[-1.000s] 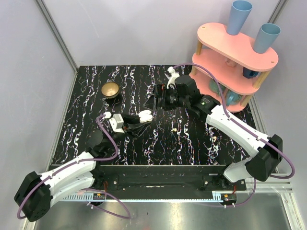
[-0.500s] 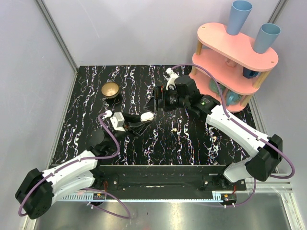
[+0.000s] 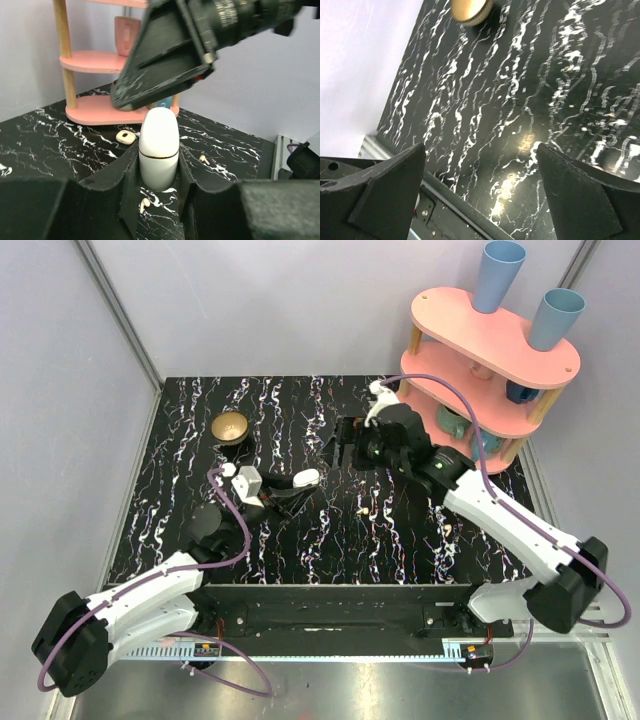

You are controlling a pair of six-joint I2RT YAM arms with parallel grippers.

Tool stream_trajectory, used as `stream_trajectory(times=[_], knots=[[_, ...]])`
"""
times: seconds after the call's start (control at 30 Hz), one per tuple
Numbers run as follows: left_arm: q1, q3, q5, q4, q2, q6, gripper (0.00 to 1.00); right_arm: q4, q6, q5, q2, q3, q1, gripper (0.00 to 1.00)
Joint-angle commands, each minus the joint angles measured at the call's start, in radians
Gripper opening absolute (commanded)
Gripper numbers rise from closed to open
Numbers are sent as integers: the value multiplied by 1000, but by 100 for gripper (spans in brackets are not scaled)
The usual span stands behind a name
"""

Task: Insert the wireless bluetooth earbuds into the charging case
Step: Close the charging case with the earbuds, then place the charging case with the earbuds at the center of the board.

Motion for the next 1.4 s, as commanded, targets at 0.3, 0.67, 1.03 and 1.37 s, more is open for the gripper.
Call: stream_trajectory(times=[0.3,0.67,1.03,1.37], knots=[[85,184,-92,-278,90,-181,0,77,104,523,-316,-189,2,100],[164,288,31,-235,412,-456,0,39,54,541,-351,-186,1,99],[181,380,52,-248,683,-608,0,24,28,534,-359,-166,1,100],[217,326,141,-16,875,-755,0,19,37,531,-356,-168,-2,100]])
